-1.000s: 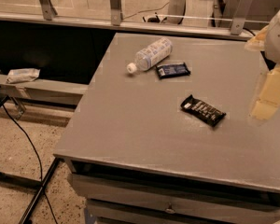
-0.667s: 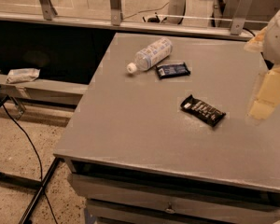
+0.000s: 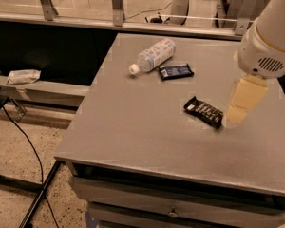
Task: Pick rxbar chocolate
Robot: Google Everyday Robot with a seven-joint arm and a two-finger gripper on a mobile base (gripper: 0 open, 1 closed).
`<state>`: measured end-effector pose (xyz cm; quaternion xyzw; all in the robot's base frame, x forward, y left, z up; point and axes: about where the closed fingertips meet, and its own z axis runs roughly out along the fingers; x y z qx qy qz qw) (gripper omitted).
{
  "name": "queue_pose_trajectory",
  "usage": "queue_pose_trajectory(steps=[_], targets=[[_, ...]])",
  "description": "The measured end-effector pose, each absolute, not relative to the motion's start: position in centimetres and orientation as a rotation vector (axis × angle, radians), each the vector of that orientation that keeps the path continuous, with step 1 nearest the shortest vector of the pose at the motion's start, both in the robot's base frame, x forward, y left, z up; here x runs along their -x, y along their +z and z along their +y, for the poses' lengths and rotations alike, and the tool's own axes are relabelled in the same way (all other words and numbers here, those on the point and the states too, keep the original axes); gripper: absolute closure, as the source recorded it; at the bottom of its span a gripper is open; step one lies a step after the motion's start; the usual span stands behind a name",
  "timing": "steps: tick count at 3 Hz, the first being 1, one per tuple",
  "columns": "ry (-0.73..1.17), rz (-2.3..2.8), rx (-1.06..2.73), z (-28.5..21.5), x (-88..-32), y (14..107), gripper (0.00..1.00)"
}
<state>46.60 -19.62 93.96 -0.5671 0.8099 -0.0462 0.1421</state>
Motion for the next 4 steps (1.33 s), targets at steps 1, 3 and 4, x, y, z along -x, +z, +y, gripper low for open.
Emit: queue_pose_trajectory(steps=[1,3,4], targets=[[-0.178,2.415,1.543,-19.0,-44.0,93.8,0.0],[-0.19,2.497,1.47,-18.9,-41.2,92.4,0.0],[-0.155,2.486,1.498,-18.6,-44.4,91.4,0.0]])
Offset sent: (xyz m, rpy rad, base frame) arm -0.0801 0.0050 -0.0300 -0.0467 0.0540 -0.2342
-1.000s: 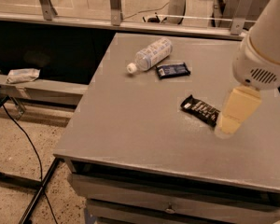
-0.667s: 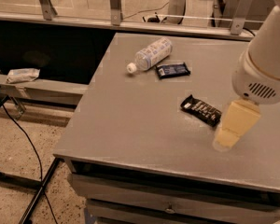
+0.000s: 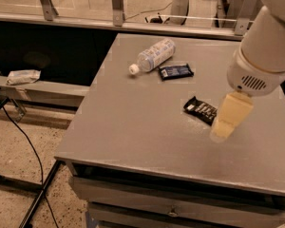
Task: Pick rxbar chocolate
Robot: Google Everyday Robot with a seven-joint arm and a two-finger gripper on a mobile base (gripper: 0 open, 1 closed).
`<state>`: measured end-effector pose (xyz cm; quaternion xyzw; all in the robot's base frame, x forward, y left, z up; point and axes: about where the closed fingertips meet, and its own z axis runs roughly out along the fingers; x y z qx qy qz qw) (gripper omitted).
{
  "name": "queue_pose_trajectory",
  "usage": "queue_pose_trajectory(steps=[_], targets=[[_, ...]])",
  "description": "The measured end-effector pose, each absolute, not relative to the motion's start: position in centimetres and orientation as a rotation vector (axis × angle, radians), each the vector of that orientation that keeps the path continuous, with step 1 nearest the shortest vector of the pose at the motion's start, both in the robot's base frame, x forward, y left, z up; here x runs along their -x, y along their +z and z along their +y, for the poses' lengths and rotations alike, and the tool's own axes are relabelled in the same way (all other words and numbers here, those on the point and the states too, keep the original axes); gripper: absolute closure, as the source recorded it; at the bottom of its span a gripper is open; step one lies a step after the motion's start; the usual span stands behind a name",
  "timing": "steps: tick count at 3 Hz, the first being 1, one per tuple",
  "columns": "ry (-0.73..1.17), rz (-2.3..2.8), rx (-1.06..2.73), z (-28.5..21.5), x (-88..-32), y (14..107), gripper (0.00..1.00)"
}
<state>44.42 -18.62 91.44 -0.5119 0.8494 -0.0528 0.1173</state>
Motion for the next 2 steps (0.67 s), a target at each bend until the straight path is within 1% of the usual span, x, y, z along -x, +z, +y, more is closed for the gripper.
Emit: queue_pose_trajectory(steps=[1,2], targets=[[-0.129,2.464,1.523,-17.5,-50.7,90.0,0.0],[-0.077,2.486,1.523,-15.3,-58.8,84.5,0.0]])
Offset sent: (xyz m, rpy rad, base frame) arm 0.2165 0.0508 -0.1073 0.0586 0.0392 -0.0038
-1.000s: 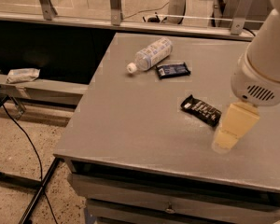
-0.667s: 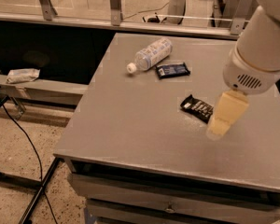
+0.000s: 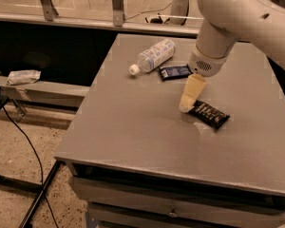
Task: Pick rxbar chocolate
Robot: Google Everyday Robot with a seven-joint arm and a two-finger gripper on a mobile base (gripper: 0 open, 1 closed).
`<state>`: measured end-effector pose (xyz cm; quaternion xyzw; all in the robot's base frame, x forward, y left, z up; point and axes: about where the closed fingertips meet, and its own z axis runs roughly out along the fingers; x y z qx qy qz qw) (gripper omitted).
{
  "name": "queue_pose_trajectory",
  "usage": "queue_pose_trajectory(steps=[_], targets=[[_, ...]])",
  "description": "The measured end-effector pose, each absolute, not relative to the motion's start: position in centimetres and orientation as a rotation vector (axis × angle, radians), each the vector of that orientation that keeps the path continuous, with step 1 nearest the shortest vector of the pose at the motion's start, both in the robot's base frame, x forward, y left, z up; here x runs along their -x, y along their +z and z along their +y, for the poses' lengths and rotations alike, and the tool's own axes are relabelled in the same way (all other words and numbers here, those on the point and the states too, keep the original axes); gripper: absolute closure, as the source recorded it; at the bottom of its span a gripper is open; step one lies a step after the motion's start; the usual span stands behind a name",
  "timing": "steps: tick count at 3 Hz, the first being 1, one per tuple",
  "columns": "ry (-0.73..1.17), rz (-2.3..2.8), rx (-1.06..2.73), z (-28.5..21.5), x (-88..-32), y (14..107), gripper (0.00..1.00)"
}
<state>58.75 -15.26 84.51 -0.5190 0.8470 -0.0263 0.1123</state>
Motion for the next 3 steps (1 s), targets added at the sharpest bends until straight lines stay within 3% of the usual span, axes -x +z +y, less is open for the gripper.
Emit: queue_pose_trajectory(steps=[3], targets=[[-0.022,2.57,1.443,-19.2,-55.7,84.0,0.0]])
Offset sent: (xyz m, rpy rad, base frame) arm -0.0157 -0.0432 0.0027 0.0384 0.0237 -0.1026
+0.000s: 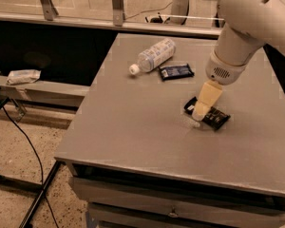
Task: Pick rxbar chocolate
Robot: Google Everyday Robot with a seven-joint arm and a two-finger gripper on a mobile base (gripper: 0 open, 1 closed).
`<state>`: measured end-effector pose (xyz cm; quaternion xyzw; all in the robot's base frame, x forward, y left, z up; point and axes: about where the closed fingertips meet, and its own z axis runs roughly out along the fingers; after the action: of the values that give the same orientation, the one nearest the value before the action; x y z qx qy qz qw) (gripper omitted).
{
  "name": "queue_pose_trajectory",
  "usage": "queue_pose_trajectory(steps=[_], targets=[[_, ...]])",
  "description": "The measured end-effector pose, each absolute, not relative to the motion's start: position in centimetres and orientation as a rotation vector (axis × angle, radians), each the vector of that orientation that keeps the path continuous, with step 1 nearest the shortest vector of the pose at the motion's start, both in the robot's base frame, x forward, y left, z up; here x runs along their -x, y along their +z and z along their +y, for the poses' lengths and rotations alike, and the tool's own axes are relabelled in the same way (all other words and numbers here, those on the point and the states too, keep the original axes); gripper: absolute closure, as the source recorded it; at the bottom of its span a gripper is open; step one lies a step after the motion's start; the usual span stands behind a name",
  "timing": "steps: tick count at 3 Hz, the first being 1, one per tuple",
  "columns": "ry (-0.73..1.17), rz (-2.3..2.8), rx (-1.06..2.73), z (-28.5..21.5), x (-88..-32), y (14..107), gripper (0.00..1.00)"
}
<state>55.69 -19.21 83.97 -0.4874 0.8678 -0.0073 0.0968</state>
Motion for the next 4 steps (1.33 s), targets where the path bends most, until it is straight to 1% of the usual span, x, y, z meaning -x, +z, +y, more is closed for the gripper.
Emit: queue_pose_trajectory(steps=[1,2,3,4], targets=[[-0.012,2.582,1.453,-19.7,-54.1,82.9,0.0],[-0.001,2.595,1.474,-19.6,-52.8,81.2,0.2],[0.004,2.596,1.478,-19.5,-52.6,81.2,0.51],[0.004,2.596,1.478,-19.5,-52.6,82.0,0.74]])
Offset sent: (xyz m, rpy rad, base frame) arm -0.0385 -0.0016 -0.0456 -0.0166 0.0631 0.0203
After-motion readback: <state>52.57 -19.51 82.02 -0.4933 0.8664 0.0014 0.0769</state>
